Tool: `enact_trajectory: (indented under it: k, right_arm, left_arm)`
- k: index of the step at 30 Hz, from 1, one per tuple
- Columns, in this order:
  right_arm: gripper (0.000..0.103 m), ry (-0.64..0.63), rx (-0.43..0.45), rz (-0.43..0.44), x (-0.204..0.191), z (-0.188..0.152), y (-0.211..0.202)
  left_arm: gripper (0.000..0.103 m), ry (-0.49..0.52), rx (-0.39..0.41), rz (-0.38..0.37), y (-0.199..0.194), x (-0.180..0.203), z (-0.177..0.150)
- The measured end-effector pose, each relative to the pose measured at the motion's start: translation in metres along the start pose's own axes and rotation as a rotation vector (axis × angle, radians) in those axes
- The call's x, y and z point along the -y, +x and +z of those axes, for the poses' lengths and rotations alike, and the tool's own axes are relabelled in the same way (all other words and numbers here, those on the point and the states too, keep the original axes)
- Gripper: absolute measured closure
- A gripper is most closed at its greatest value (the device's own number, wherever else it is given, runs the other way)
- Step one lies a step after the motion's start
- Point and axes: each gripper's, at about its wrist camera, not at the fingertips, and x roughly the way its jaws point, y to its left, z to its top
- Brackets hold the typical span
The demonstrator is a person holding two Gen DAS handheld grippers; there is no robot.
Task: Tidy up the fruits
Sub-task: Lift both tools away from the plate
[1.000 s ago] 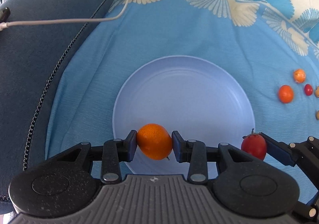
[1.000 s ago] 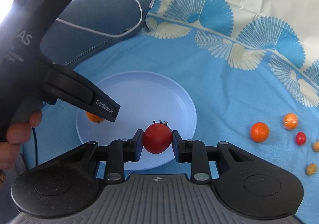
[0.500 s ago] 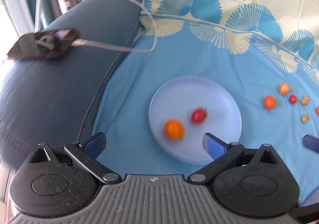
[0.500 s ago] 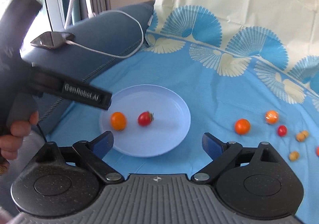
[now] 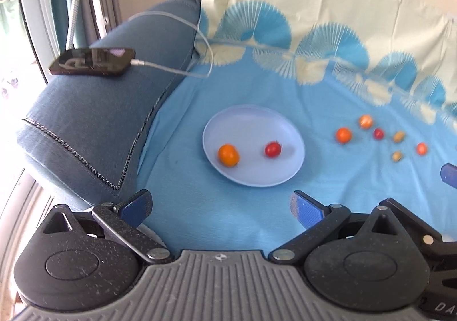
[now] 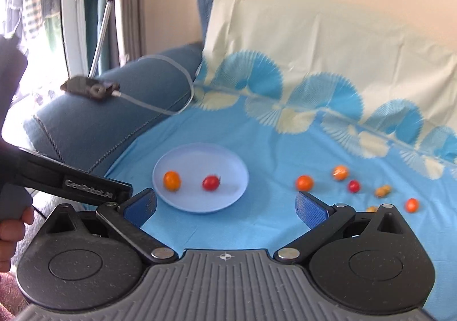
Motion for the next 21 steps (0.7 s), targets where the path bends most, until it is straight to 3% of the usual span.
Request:
enact_trajectory:
  k: [12,21]
  right_arm:
    - [0.001,-0.028,0.109,-0.009,-0.001,-0.013,-0.059]
    - [0.001,-0.025,0.134,-0.008,0.0,-0.017,-0.072]
  left_arm:
    - [0.0,-0.001,0.058,-0.016,-0.045,0.003,-0.011]
    - [0.0,0.019,0.064,-0.01,-0.054,0.012,-0.016]
